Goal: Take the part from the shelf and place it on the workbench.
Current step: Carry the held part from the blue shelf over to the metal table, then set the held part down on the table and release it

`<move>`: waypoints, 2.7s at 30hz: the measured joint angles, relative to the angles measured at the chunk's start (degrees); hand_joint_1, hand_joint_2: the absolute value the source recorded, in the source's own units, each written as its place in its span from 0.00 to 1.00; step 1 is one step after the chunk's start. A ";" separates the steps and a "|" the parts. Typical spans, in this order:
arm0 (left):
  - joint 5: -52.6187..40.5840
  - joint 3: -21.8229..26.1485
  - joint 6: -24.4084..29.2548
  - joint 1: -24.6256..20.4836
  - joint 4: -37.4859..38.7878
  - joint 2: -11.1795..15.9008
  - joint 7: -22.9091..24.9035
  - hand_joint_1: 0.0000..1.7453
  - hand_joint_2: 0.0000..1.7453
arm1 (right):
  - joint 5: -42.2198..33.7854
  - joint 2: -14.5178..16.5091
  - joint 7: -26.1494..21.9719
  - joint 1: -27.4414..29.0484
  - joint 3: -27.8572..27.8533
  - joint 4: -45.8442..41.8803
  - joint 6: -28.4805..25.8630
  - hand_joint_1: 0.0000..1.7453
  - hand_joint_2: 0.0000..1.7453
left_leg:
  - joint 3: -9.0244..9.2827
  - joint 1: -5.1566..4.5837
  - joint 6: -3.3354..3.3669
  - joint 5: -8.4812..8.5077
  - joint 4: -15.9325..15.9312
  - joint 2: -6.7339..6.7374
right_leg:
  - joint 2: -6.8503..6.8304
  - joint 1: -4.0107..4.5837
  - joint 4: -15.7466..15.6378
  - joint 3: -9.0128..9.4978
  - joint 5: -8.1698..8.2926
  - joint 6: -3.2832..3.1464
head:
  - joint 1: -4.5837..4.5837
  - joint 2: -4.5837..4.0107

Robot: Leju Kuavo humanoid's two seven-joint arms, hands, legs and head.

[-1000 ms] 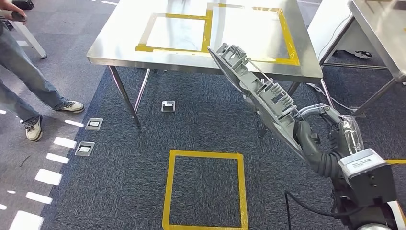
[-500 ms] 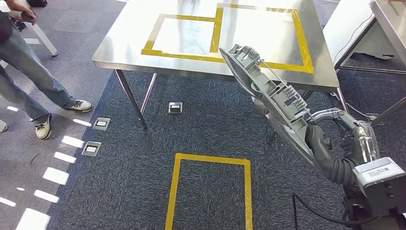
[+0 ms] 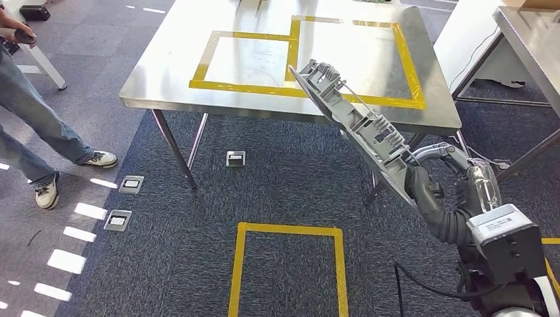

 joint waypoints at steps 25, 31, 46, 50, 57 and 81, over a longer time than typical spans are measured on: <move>0.10 0.00 -0.35 -0.89 -0.02 -0.04 0.01 0.00 0.00 | -0.10 -0.07 -0.10 -0.08 0.01 -0.32 -0.01 1.00 1.00 | -3.03 -0.52 -1.04 1.45 5.39 0.18 | 0.41 0.53 0.62 -1.19 1.68 -2.05 | -0.21 0.00; 0.14 0.01 -0.46 -1.05 -0.04 0.04 0.03 0.00 0.00 | -0.15 -0.10 -0.13 -0.09 -0.12 -0.51 -0.10 1.00 1.00 | -0.65 -0.28 0.90 0.15 0.81 0.11 | 0.36 0.56 2.25 -2.40 0.12 -0.40 | -0.13 0.00; 0.18 0.01 -0.69 -0.97 -0.04 -0.09 0.05 0.00 0.00 | -0.26 -0.09 -0.14 0.38 -0.13 -0.60 -0.14 1.00 1.00 | 2.62 -0.20 -1.38 -4.64 1.80 -0.05 | 0.58 0.16 2.15 -7.37 4.94 -1.62 | 1.56 0.00; 0.17 0.01 -0.68 -1.01 -0.05 -0.07 0.04 0.00 0.00 | -0.26 -0.07 -0.13 0.46 -0.12 -0.59 -0.14 1.00 1.00 | -3.79 -0.03 -1.95 -9.42 14.84 0.15 | 0.34 0.16 1.77 -5.58 3.88 -2.53 | 0.35 0.00; 0.18 0.00 -0.68 -0.78 0.01 0.15 0.07 0.00 0.00 | -0.26 0.00 -0.16 0.63 -0.10 -0.56 -0.17 1.00 1.00 | -2.48 -0.94 0.63 1.48 5.22 0.20 | 0.76 0.74 1.66 -2.34 1.59 -1.98 | -0.29 0.00; 0.16 -0.01 -0.79 -0.99 -0.05 -0.07 0.15 0.00 0.00 | -0.39 -0.04 -0.15 0.93 -0.92 -0.52 -0.22 1.00 1.00 | -4.85 -0.19 -1.99 -9.79 17.09 0.47 | 0.48 -0.06 2.04 -4.93 2.92 -2.36 | 0.29 0.00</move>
